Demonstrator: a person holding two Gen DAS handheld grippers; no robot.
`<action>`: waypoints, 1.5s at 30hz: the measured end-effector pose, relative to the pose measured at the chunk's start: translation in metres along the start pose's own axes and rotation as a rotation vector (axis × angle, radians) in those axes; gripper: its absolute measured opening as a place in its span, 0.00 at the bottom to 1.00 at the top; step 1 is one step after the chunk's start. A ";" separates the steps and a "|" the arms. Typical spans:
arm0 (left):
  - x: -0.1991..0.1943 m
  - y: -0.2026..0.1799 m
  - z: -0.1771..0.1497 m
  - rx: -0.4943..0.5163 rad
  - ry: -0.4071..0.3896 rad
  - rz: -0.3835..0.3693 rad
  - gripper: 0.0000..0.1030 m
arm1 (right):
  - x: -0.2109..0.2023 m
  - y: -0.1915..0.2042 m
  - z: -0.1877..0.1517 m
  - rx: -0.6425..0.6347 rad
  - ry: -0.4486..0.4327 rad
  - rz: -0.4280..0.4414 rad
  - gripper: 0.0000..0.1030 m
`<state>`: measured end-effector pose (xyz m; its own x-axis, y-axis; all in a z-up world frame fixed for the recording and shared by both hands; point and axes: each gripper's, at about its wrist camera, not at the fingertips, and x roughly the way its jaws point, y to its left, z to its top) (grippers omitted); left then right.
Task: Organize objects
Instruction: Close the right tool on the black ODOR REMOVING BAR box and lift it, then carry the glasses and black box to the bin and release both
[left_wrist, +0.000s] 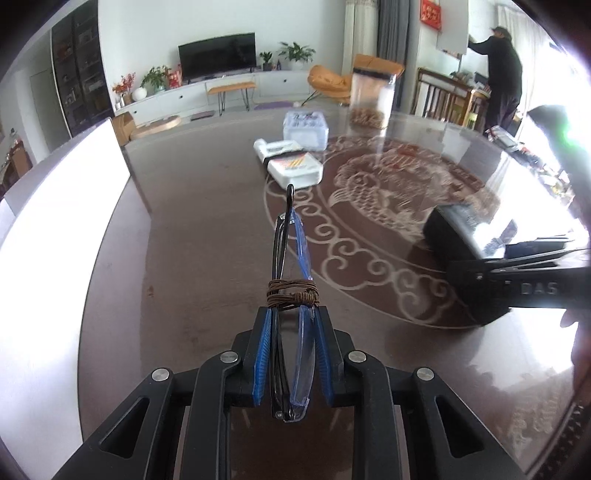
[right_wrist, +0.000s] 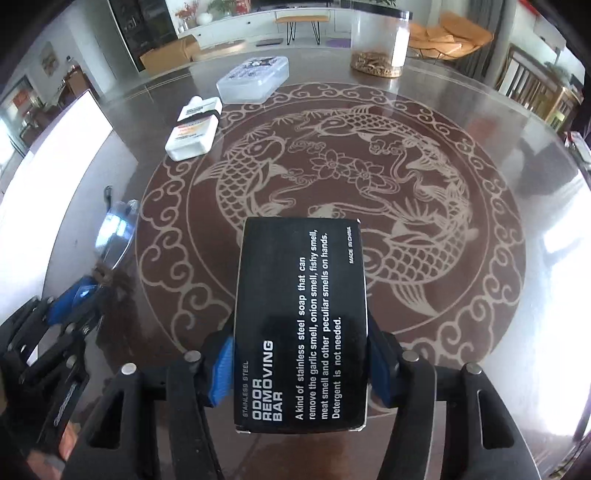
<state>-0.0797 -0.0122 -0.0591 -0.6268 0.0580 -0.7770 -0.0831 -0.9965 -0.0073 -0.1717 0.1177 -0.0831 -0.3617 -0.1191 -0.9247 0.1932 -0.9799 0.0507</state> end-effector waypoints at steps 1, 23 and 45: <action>-0.007 0.001 -0.001 -0.003 -0.012 -0.009 0.22 | -0.003 -0.001 -0.003 0.005 -0.006 0.007 0.57; -0.135 0.082 0.000 -0.173 -0.149 -0.107 0.22 | -0.112 0.029 -0.027 0.133 -0.159 0.373 0.57; -0.179 0.321 -0.077 -0.444 0.070 0.322 0.28 | -0.128 0.353 0.020 -0.352 -0.090 0.616 0.58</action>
<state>0.0660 -0.3472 0.0292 -0.5123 -0.2430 -0.8237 0.4486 -0.8936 -0.0154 -0.0751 -0.2158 0.0606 -0.1628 -0.6617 -0.7319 0.6636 -0.6224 0.4150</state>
